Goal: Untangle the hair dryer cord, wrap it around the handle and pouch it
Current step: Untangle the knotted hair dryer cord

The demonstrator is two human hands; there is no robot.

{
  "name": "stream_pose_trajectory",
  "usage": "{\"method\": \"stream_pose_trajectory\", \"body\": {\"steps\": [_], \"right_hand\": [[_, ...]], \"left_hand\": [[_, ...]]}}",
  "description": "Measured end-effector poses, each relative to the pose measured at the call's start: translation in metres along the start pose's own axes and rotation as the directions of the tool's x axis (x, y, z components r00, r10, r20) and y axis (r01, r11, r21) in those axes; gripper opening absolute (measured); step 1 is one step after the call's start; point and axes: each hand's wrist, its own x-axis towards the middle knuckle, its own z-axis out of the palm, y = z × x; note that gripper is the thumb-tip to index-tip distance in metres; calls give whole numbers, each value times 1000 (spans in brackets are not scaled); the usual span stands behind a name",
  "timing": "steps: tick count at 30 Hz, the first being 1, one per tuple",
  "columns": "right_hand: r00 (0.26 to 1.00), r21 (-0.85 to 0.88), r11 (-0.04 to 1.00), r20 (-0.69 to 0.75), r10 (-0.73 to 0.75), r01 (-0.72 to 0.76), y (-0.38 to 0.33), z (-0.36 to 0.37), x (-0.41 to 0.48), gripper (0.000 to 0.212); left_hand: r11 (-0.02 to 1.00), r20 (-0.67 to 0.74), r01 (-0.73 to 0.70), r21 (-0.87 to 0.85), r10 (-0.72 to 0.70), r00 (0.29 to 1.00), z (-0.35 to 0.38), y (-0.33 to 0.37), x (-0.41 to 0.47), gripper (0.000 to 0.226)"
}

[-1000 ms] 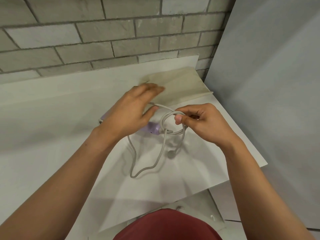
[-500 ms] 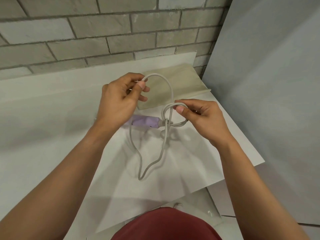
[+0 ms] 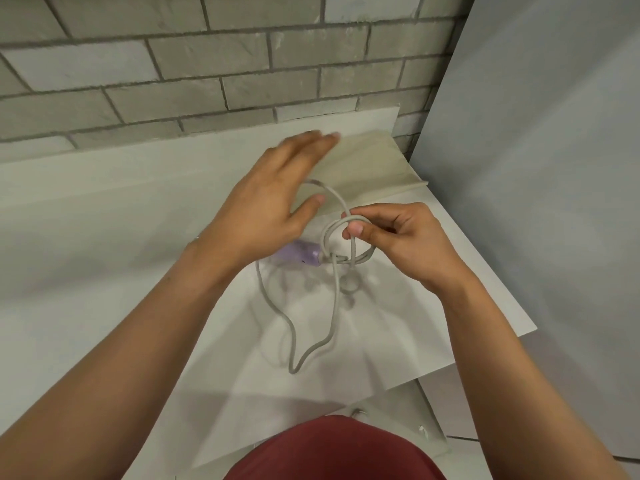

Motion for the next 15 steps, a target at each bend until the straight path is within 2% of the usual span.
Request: {"method": "stream_pose_trajectory", "body": {"steps": [2, 3, 5, 7, 9, 12, 15], "right_hand": [[1000, -5, 1000, 23, -19, 19, -3, 1, -1, 18], [999, -7, 1000, 17, -27, 27, -4, 1, -1, 20], [999, 5, 1000, -17, -27, 27, -4, 0, -2, 15], [998, 16, 1000, -56, -8, 9, -2, -1, -3, 11], [996, 23, 1000, -88, 10, -8, 0, -2, -5, 11], [996, 39, 999, -93, 14, -10, 1, 0, -6, 14], [995, 52, 999, -97, 10, -5, 0, 4, -4, 16]], "left_hand": [[978, 122, -181, 103, 168, 978, -1, 4, 8, 50], [962, 171, -229, 146, 204, 964, -1, 5, 11, 39], [961, 193, -201, 191, 164, 967, 0, 6, 12, 30], [982, 98, -96, 160, 81, 992, 4, 4, 7, 29], [1000, -95, 18, 11, -17, 995, 10, 0, 1, 27], [963, -277, 138, -233, -201, 940, 12, -7, -4, 23], [929, -338, 203, -308, -307, 890, 9, -11, -8, 22]]}}
